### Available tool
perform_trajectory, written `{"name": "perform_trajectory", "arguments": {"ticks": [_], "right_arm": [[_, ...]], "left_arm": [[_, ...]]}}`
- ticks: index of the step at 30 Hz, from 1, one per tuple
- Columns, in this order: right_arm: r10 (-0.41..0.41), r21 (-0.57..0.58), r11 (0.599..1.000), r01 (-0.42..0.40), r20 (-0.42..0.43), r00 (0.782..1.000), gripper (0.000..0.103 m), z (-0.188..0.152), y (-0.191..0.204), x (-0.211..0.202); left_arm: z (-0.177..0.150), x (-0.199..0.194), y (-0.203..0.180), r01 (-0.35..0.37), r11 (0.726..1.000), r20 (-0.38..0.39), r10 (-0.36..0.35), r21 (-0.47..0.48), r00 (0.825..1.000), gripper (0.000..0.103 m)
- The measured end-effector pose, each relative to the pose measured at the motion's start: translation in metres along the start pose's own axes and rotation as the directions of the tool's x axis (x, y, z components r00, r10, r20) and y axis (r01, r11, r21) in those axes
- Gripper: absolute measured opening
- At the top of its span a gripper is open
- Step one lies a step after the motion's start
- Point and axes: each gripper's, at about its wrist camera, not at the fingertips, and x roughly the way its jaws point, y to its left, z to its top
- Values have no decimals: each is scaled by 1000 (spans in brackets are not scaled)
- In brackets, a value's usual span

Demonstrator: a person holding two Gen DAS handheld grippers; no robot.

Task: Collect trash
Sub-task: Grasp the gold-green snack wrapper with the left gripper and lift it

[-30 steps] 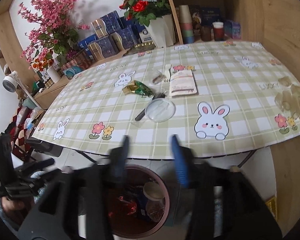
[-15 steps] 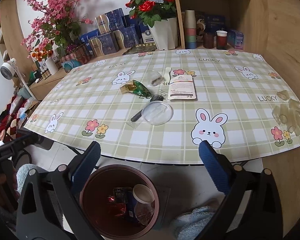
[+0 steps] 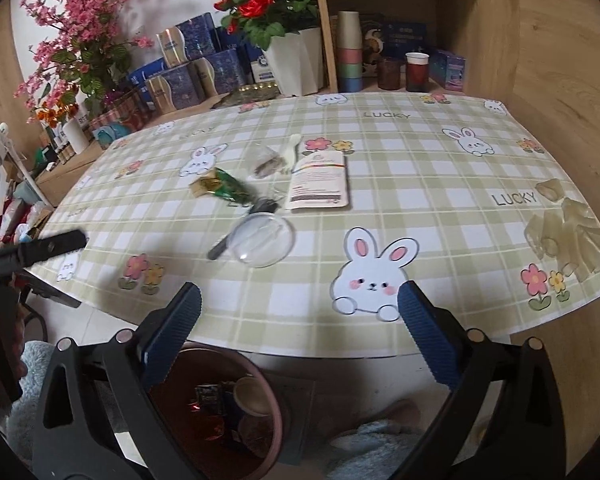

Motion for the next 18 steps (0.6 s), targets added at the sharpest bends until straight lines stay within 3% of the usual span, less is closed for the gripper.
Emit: {"name": "perform_trajectory", "arguments": {"ticks": [5,10,18], "right_arm": [[-32,-12,999,32,-26,999,97,4,-15,15],[-34,-25,999,33,-26,999,97,8,-28,29],[-22,-53,998,20,-37,999,97,18,-39,48]], "left_arm": [[35,50,-27,57,998,-61,-59,-29,996,97],[62,89,-45,49,997,-74,-54,-62,996,96],[88,147,-45,-16,988,-127,-3,-153,992,75]]}}
